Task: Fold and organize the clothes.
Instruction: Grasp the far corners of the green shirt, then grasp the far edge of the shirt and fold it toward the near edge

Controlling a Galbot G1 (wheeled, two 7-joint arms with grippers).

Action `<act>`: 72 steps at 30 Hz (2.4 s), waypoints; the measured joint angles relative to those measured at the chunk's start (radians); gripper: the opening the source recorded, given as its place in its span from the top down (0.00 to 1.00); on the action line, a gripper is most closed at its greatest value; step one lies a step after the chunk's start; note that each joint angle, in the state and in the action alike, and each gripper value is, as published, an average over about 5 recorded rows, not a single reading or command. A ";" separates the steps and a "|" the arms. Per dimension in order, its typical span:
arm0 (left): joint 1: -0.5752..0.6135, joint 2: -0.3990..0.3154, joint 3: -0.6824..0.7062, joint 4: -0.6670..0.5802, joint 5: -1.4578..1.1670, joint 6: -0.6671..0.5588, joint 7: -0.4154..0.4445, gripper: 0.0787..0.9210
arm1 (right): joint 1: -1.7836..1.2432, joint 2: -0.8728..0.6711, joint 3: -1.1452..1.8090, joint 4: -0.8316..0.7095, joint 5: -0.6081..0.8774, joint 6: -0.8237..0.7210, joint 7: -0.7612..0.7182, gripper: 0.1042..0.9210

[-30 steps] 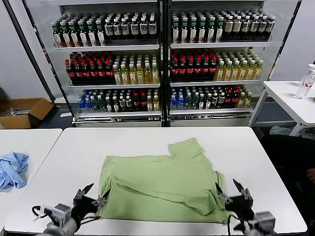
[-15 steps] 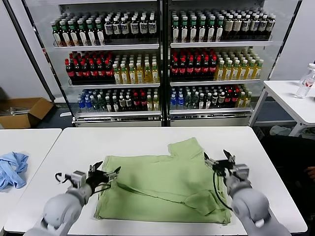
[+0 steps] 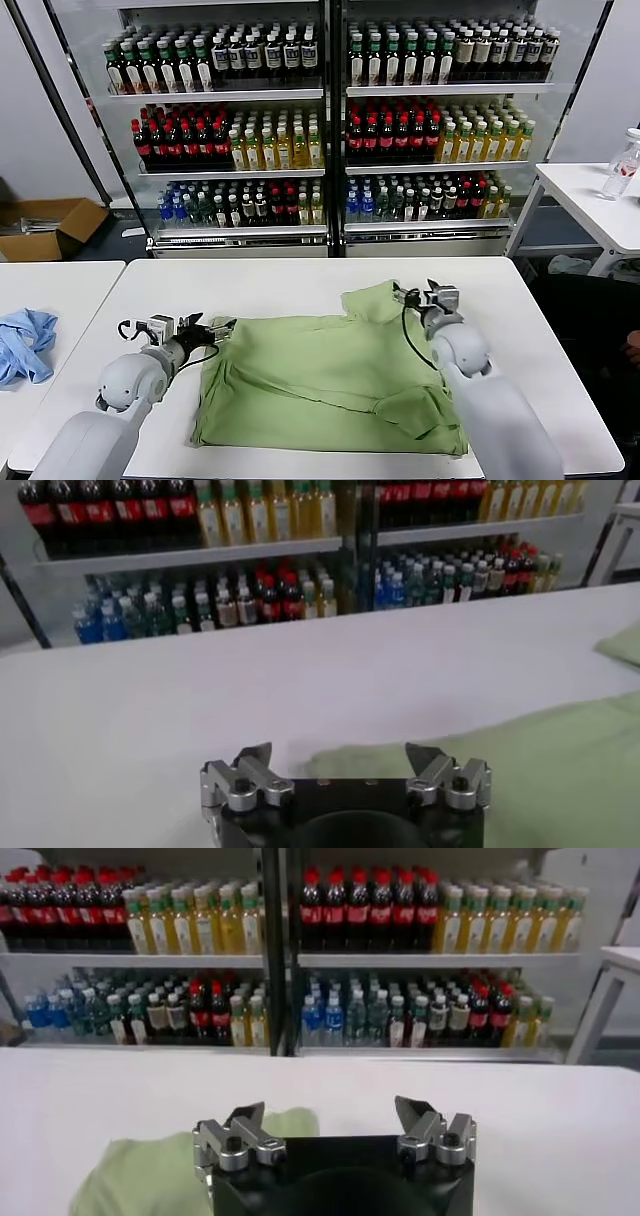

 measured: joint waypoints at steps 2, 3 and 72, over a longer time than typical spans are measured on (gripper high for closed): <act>-0.011 -0.002 0.002 0.019 0.000 0.000 0.005 0.12 | 0.019 0.016 -0.008 -0.038 -0.003 0.006 -0.001 0.12; -0.016 -0.002 0.003 0.027 0.000 0.000 0.007 0.12 | 0.026 0.023 -0.012 -0.055 -0.004 0.008 -0.001 0.12; 0.361 0.102 -0.175 -0.273 -0.068 -0.150 0.103 0.99 | -0.712 -0.179 0.263 0.760 0.039 0.039 0.012 1.00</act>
